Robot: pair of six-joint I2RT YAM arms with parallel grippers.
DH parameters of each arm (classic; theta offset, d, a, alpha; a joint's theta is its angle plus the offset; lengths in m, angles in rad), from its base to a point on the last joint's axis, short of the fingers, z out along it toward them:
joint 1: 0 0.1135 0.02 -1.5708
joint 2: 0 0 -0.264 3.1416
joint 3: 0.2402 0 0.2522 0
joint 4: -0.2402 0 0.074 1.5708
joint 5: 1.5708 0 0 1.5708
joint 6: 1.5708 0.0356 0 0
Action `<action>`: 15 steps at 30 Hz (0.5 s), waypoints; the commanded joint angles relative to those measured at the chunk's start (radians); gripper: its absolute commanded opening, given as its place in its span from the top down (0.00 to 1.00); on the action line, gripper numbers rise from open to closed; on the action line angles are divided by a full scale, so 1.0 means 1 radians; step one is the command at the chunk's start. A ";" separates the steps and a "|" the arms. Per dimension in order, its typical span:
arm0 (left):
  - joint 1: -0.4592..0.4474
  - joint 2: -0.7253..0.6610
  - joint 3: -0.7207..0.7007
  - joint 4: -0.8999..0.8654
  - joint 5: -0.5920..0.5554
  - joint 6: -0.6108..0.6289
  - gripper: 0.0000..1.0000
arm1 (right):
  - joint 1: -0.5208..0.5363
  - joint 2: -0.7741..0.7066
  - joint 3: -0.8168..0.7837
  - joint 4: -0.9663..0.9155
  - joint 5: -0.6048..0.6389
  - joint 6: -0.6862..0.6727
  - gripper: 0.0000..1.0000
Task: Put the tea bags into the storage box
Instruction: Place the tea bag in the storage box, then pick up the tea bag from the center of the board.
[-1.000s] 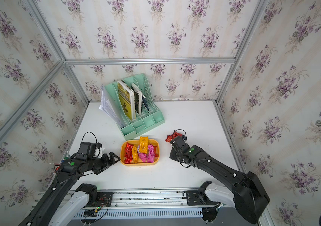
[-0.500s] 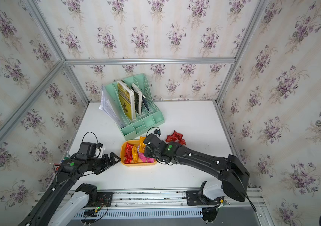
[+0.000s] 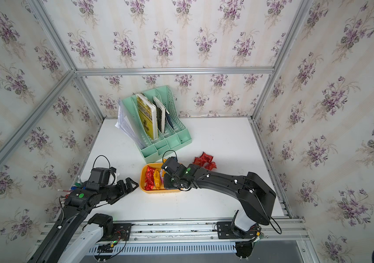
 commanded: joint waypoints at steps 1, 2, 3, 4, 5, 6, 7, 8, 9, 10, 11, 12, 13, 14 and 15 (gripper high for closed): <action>0.001 -0.003 -0.016 0.027 -0.015 -0.023 0.01 | 0.001 0.018 0.030 -0.015 -0.002 -0.029 0.63; 0.001 0.000 -0.018 0.032 -0.015 -0.020 0.01 | 0.001 0.024 0.042 -0.027 0.008 -0.031 0.58; 0.001 0.007 -0.016 0.033 -0.015 -0.014 0.01 | 0.002 0.025 0.055 -0.039 0.019 -0.032 0.54; 0.001 0.016 -0.012 0.036 -0.012 -0.007 0.01 | 0.002 0.024 0.066 -0.053 0.032 -0.032 0.49; 0.001 0.027 -0.006 0.038 -0.010 0.002 0.01 | 0.001 0.018 0.073 -0.065 0.048 -0.032 0.45; 0.001 0.037 0.000 0.037 -0.008 0.011 0.01 | 0.001 0.009 0.077 -0.073 0.062 -0.030 0.41; 0.001 0.049 0.007 0.037 -0.006 0.023 0.01 | 0.001 -0.003 0.080 -0.082 0.074 -0.027 0.37; 0.001 0.060 0.013 0.038 -0.005 0.030 0.01 | 0.002 -0.018 0.082 -0.092 0.092 -0.020 0.35; 0.001 0.071 0.019 0.037 -0.003 0.038 0.01 | 0.001 -0.036 0.083 -0.105 0.112 -0.014 0.33; 0.001 0.078 0.024 0.039 0.000 0.043 0.01 | 0.000 -0.052 0.082 -0.113 0.131 -0.008 0.32; 0.001 0.084 0.028 0.042 0.005 0.047 0.01 | -0.001 -0.072 0.077 -0.123 0.157 -0.001 0.31; 0.001 0.090 0.032 0.044 0.011 0.051 0.01 | -0.006 -0.091 0.068 -0.133 0.184 0.005 0.30; 0.001 0.095 0.036 0.045 0.015 0.055 0.01 | -0.013 -0.107 0.059 -0.140 0.203 0.015 0.29; 0.001 0.100 0.041 0.046 0.020 0.058 0.01 | -0.030 -0.124 0.044 -0.152 0.217 0.025 0.29; 0.001 0.108 0.045 0.044 0.025 0.063 0.01 | -0.051 -0.142 0.029 -0.162 0.226 0.040 0.29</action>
